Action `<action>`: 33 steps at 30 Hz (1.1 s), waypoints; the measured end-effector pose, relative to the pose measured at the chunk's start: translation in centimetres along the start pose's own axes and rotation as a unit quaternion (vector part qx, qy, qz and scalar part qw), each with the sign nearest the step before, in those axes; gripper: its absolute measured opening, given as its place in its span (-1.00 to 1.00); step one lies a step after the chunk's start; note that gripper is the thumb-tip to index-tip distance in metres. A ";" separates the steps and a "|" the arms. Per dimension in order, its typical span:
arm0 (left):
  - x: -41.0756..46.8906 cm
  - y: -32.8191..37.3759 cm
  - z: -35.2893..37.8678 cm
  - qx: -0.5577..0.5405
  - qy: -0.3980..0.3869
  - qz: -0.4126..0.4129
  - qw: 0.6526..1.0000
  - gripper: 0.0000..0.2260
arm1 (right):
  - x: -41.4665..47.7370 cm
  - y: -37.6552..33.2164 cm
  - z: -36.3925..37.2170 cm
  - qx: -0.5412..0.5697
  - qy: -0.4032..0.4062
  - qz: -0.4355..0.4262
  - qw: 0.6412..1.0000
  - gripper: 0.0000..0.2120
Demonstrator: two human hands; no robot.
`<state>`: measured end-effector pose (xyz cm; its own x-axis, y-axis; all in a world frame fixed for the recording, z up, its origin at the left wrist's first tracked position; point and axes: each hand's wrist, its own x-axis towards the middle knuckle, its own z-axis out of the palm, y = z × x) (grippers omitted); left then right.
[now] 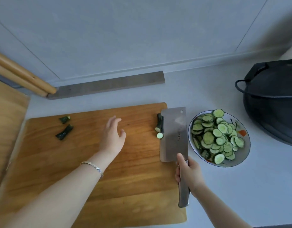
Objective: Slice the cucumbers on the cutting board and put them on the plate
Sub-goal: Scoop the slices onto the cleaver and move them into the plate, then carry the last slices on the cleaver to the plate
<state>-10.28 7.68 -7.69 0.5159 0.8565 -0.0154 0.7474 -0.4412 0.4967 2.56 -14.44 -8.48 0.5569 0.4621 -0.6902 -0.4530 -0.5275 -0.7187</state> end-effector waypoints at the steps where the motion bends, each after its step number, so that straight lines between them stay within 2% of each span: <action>1: 0.1 -0.3 -0.2 0.003 0.007 0.002 1.000 -0.66 | 0.2 -0.2 0.5 -0.008 -0.010 -0.002 1.000 -0.70; 5: 1.1 -3.1 -2.3 0.033 0.036 -0.003 0.999 -0.62 | 1.0 -1.0 1.6 -0.047 -0.035 -0.010 0.998 -0.70; 8: 2.2 -7.7 -4.7 0.079 0.056 -0.037 0.995 -0.57 | 0.9 -1.6 3.4 -0.054 -0.044 -0.007 0.998 -0.72; 13: 4.7 -14.5 -8.3 0.118 0.025 -0.118 0.986 -0.51 | 0.5 -1.8 7.9 -0.065 -0.058 0.007 0.996 -0.71; 17: 6.4 -17.8 -9.7 0.071 -0.019 -0.099 0.992 -0.53 | -0.1 -1.9 11.8 -0.070 -0.065 0.008 0.995 -0.71; 21: 6.4 -18.2 -8.8 -0.046 -0.066 -0.048 0.996 -0.56 | -0.6 -1.9 15.4 -0.055 -0.065 0.011 0.996 -0.71; 27: 2.6 -15.2 -6.2 -0.179 0.043 -0.026 0.982 -0.69 | -1.1 -1.7 19.5 -0.060 -0.081 0.009 0.995 -0.72; 31: 3.1 -12.9 -4.8 -0.232 0.026 -0.031 0.972 -0.65 | -1.2 -1.5 21.9 -0.058 -0.093 0.003 0.994 -0.71; 33: 3.2 -12.7 -4.2 -0.180 0.024 0.001 0.983 -0.60 | -1.4 -1.3 22.9 -0.051 -0.096 0.008 0.994 -0.71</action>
<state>-19.89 17.14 -10.39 0.4912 0.8708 0.0222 0.5455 -0.3274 0.7715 -13.59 1.92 -8.47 0.4034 0.5753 -0.7116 -0.3819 -0.6009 -0.7022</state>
